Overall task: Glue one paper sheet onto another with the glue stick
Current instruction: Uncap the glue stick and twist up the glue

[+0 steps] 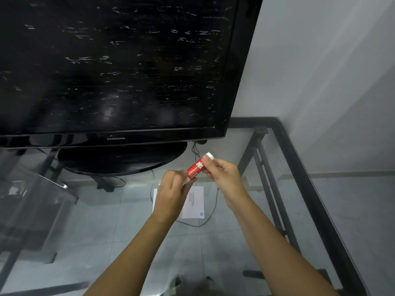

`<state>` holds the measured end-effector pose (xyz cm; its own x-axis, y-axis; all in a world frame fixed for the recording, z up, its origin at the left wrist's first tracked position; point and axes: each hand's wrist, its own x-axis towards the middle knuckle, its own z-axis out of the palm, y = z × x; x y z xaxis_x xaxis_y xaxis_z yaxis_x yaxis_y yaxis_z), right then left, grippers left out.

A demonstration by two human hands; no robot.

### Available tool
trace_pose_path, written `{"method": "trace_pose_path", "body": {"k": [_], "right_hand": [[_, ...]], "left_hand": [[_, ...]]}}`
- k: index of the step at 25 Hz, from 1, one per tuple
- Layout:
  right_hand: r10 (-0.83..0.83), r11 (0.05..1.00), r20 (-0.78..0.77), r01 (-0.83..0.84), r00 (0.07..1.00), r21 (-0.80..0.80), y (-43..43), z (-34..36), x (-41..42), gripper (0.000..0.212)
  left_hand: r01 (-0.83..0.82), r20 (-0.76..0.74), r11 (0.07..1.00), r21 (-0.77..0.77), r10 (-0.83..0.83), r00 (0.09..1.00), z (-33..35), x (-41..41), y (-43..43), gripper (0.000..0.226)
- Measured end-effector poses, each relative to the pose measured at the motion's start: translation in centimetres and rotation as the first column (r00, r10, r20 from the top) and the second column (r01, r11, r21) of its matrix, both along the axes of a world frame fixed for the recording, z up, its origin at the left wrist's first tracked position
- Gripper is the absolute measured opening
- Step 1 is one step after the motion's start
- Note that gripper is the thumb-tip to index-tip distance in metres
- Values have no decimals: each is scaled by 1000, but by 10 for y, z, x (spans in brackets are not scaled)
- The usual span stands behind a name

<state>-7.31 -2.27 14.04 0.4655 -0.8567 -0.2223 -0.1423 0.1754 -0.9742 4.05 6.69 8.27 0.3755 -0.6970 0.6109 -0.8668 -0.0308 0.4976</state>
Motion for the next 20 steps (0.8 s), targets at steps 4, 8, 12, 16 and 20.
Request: {"method": "trace_pose_path", "body": {"k": [4, 8, 12, 16, 20], "right_hand": [[-61, 998, 48, 62, 997, -10, -4, 8, -4, 24], [-55, 997, 24, 56, 998, -53, -6, 11, -6, 30], [-60, 997, 34, 62, 998, -43, -7, 15, -3, 26], [-47, 997, 50, 50, 998, -64, -7, 18, -2, 25], [-62, 996, 37, 64, 997, -67, -8, 20, -3, 28]], "left_hand": [[212, -897, 976, -52, -139, 420, 29, -7, 0, 14], [251, -950, 962, -109, -175, 260, 36, -5, 2, 17], [139, -604, 990, -10, -117, 789, 35, -2, 4, 31], [210, -969, 972, -109, -151, 194, 47, -6, -1, 40], [253, -897, 962, -101, -198, 396, 52, -2, 0, 17]]}}
